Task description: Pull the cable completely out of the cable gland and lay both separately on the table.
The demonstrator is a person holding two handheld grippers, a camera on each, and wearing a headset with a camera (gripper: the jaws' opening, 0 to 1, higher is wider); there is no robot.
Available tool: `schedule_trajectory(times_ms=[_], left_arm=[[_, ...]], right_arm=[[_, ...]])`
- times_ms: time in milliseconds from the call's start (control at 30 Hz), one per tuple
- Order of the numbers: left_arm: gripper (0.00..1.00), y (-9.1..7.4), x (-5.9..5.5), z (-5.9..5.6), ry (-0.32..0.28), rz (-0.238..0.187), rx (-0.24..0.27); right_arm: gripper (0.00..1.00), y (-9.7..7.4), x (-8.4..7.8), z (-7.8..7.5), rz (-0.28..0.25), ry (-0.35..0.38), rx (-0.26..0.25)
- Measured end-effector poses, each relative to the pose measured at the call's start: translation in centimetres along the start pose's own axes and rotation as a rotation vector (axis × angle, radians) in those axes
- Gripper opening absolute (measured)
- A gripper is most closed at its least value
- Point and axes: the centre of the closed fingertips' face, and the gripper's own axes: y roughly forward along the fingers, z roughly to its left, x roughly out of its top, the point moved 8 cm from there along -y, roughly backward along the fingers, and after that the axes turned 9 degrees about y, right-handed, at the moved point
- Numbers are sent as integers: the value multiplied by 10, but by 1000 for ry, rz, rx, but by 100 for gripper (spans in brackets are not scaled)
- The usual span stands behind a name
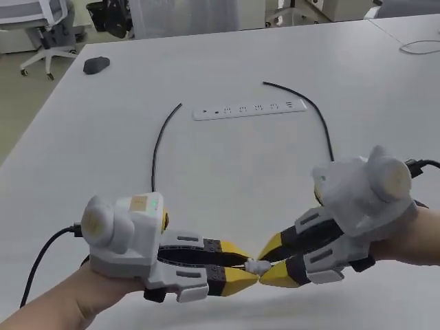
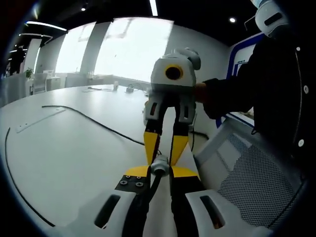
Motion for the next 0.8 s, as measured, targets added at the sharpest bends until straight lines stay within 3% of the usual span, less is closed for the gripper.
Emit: schedule_trajectory(times_ms=[100,300,467,633,800], left_arm=[[15,1,1,-2,31,-4,-15],[15,1,4,-2,56,-18,-16],[15,1,2,0,33,-5,-10],[15,0,1,1,20,-2,-2],[15,-1,0,4,-74,-9,14]], right_arm=[[9,-3,0,0,-12,80,48],[8,-6,1,-2,-27,113,66],[7,-3,2,1,-14,-25,9],[7,-2,2,4,-14,-94,-30],[7,-1,3,9,-8,-289,-111]])
